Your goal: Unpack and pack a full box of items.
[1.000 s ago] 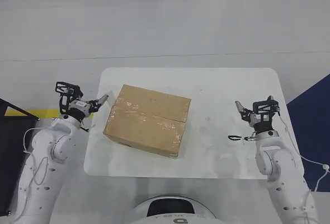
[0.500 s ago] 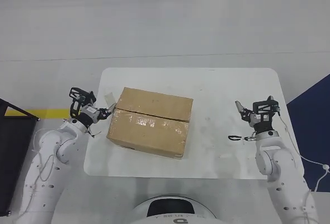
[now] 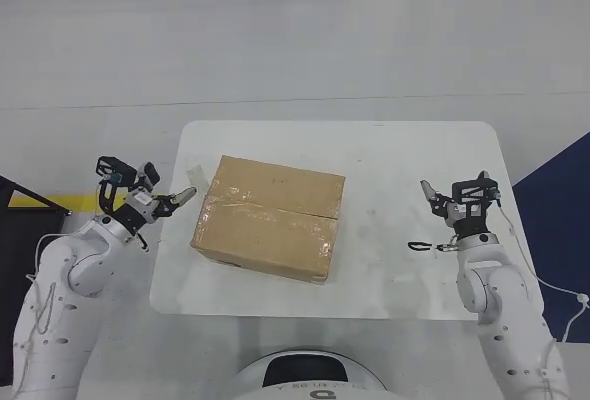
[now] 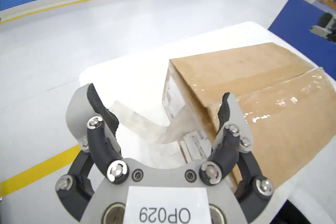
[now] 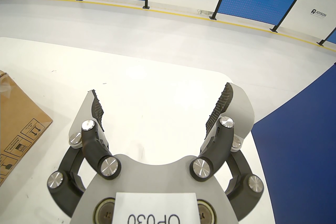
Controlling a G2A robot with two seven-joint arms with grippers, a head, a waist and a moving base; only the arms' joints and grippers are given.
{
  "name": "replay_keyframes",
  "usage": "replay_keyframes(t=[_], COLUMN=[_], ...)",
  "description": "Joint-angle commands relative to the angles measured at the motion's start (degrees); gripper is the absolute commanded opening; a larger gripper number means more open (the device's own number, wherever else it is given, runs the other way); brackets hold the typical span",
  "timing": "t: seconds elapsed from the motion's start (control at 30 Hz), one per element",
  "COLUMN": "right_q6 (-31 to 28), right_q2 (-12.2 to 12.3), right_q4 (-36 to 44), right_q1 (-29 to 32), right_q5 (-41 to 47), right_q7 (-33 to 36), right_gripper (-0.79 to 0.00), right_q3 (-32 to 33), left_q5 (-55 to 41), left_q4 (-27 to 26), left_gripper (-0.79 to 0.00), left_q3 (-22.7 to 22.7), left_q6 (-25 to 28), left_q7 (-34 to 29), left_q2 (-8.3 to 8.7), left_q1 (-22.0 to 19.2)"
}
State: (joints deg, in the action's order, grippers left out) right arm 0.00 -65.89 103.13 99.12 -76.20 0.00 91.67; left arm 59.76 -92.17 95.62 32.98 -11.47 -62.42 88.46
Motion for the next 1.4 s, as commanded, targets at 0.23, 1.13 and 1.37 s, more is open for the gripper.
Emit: replay_keyframes(t=[0.23, 1.13, 1.37], right_q6=[0.0, 0.0, 0.0], right_q2=[0.0, 0.0, 0.0], right_q4=[0.0, 0.0, 0.0], right_q1=[0.0, 0.0, 0.0], right_q5=[0.0, 0.0, 0.0], right_q7=[0.0, 0.0, 0.0], right_gripper=[0.0, 0.0, 0.0], right_q3=[0.0, 0.0, 0.0], left_q5=[9.81, -2.75, 1.52], left_q4=[2.54, -0.64, 0.35], left_gripper=[0.0, 0.0, 0.0], left_q3=[-4.04, 1.52, -0.47], left_q6=[-0.3, 25.02, 25.02], left_q7=[1.66, 2.72, -0.26], left_q2=[0.1, 2.48, 4.19], left_q1=[-0.61, 3.49, 4.02])
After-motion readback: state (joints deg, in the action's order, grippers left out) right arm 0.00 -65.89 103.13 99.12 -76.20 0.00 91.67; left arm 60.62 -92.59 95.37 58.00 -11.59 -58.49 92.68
